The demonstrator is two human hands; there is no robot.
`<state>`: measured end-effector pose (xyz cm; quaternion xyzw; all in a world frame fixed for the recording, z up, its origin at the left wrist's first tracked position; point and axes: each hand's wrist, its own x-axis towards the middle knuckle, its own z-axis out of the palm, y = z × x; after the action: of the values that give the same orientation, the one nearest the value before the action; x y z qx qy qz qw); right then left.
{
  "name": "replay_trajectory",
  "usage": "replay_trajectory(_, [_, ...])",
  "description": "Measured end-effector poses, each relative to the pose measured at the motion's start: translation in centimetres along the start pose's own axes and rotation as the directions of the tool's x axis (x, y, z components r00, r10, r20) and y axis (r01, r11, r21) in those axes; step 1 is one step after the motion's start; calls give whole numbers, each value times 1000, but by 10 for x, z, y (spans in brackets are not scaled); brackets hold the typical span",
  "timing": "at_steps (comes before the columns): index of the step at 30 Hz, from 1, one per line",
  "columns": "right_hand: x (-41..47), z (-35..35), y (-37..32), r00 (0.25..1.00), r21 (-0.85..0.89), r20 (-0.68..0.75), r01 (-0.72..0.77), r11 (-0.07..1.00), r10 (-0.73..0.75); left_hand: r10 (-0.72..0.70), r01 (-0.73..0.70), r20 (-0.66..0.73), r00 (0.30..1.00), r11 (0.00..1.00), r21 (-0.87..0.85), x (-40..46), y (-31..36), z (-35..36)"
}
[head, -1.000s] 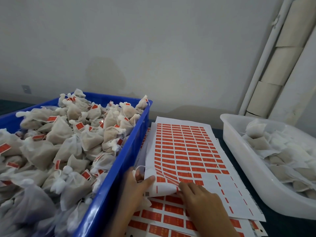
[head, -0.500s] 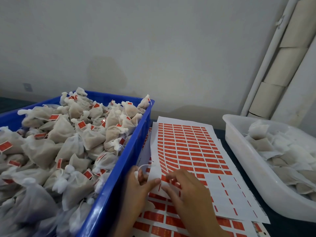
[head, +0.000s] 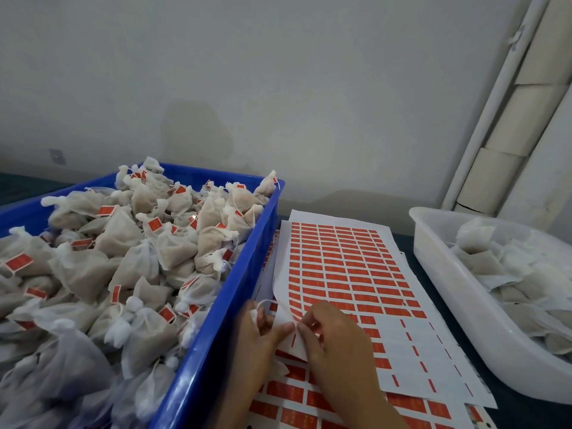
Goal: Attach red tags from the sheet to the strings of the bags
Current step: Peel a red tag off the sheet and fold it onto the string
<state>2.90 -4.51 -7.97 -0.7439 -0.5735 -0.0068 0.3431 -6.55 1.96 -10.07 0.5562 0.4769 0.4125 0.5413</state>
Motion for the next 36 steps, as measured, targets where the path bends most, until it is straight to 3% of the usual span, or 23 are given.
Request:
replay_trajectory(4, [6,7,11,974,219,61,-226,949,218,-47,46,26,999,998,43,-4,5,0])
replay_trajectory(8, [11,6,21,927,366,131,-374,852,350,23,-12,-60,998,983,181,-6,7,3])
replay_trajectory(11, [11,4,24,905,413,156,-424,806,396,-9,52,-125,992,938,342,-10,16,9])
replay_trajectory(14, [10,3,24,897,438,179,-440,784,403,49,5,-112,992,896,443,-14,19,9])
replay_trajectory(17, [11,3,25,862,513,226,-501,697,454,227,-146,-123,966,874,463,-17,22,7])
replay_trajectory(20, [14,1,26,804,563,280,-580,589,524,246,-149,-159,956,874,462,-17,35,6])
replay_trajectory(25, [13,-4,26,823,572,295,-560,600,486,406,-344,-110,907,865,365,-21,63,4])
replay_trajectory(28, [15,-6,27,798,551,332,-596,584,502,411,-373,-89,907,884,280,-18,74,8])
replay_trajectory(31, [20,-10,31,747,502,355,-659,560,562,277,-277,14,961,958,70,-2,78,19])
replay_trajectory(33, [21,-11,34,727,480,356,-682,552,588,42,-44,81,996,999,24,14,74,35])
replay_trajectory(35, [21,-14,35,720,504,364,-686,525,592,-225,241,140,964,965,-103,24,68,47])
replay_trajectory(36, [21,-15,35,718,522,370,-685,507,590,-277,310,182,943,932,-186,27,64,52])
